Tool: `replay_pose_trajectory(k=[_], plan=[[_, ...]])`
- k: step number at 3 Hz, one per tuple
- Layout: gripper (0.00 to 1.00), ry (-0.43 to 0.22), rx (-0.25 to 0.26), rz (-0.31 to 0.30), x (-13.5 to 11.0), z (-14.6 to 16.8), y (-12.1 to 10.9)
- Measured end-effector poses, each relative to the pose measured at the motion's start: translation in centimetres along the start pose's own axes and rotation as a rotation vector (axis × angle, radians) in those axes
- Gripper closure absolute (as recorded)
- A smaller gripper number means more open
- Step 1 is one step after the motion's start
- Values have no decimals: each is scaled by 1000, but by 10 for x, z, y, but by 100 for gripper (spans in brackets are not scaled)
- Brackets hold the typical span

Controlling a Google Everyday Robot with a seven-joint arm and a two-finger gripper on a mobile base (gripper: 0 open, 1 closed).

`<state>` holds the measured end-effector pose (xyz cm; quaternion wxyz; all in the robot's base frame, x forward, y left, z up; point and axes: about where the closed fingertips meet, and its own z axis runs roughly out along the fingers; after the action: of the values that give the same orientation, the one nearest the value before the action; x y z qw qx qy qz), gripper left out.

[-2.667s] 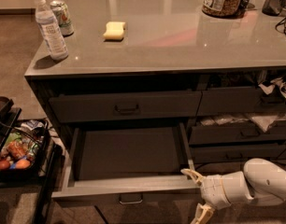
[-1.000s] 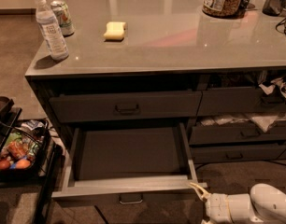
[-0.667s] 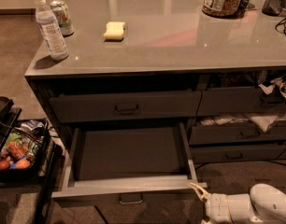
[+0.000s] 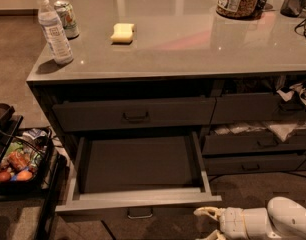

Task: Close middle drawer

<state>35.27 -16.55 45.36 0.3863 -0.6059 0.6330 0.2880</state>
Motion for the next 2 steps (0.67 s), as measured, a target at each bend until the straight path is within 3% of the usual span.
replay_pose_trajectory(k=[2], plan=[[87,-2,1,0,0,1,0]])
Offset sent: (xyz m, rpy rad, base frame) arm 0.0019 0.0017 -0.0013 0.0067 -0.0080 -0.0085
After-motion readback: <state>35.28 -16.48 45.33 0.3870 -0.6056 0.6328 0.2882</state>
